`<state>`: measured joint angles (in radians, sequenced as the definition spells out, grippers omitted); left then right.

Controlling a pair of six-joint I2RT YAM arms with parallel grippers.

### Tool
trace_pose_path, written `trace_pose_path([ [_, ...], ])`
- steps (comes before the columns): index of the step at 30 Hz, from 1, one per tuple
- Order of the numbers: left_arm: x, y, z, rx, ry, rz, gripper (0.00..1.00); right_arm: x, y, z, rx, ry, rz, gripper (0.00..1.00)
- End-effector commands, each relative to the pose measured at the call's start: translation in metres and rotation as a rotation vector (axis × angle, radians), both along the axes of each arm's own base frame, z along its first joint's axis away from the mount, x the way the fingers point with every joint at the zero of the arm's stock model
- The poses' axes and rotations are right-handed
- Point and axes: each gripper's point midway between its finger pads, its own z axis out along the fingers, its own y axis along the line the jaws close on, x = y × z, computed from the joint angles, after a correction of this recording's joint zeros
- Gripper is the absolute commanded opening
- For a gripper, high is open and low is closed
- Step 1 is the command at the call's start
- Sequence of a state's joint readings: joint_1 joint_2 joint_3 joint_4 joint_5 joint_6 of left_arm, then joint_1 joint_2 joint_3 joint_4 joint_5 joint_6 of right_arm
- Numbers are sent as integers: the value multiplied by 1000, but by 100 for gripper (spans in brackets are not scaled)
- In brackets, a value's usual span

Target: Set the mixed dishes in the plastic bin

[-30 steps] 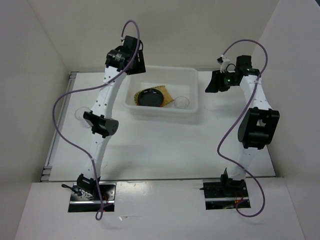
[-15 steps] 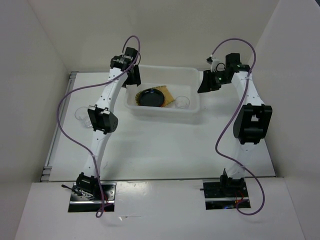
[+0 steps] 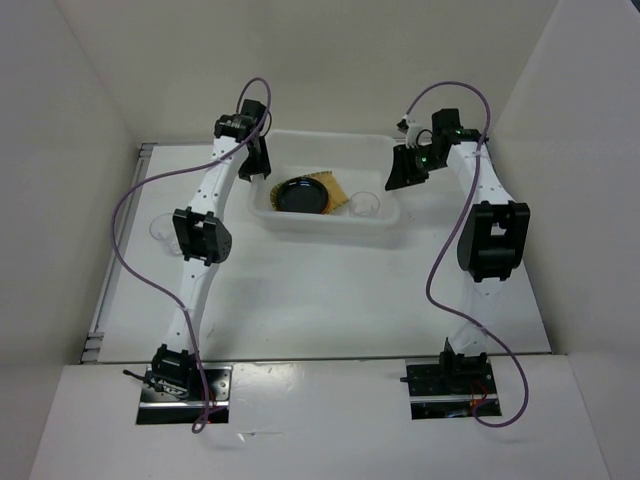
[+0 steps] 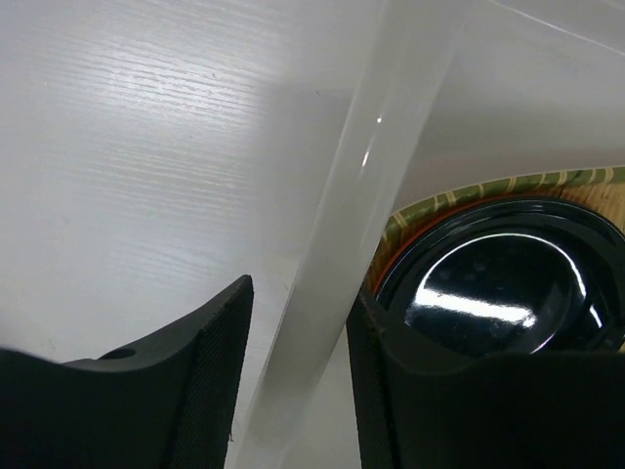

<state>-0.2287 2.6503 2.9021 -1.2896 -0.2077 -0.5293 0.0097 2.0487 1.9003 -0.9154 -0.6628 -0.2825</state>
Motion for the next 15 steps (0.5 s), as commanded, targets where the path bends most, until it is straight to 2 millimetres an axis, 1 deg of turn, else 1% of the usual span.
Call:
trace_pose_path([
  [1, -6, -1, -11, 2, 40, 2, 50, 12, -3, -10, -33, 15, -31, 40],
  [2, -6, -1, -11, 2, 40, 2, 47, 13, -5, -11, -42, 15, -36, 38],
  [3, -7, 0, -10, 3, 45, 2, 47, 13, -5, -16, -42, 26, -36, 38],
  [4, -9, 0, -14, 6, 56, 2, 46, 14, -6, -17, -52, 26, -41, 38],
  [6, -10, 2, -17, 16, 65, 6, 41, 14, -8, -18, -60, 26, -46, 35],
  [7, -12, 3, -16, 18, 71, 6, 40, 12, -8, -25, -61, 44, -45, 35],
  [8, -15, -2, -19, 20, 80, -3, 40, 13, -9, -26, -69, 44, -49, 35],
  [9, -16, 0, -16, 24, 77, 8, 37, 10, -9, -30, -69, 56, -49, 35],
  [10, -18, 0, -21, 28, 92, 8, 32, 10, -10, -30, -73, 51, -42, 33],
  [11, -22, 3, -24, 43, 110, 13, 31, 8, -10, -33, -73, 61, -42, 33],
  [12, -26, -1, -21, 44, 113, 4, 31, 5, -10, -38, -77, 71, -35, 33],
  [13, -28, 2, -22, 56, 123, 8, 28, 3, -10, -41, -77, 82, -34, 31],
  [15, -36, 1, -27, 73, 137, 3, 25, -5, -11, -42, -85, 80, -18, 31],
])
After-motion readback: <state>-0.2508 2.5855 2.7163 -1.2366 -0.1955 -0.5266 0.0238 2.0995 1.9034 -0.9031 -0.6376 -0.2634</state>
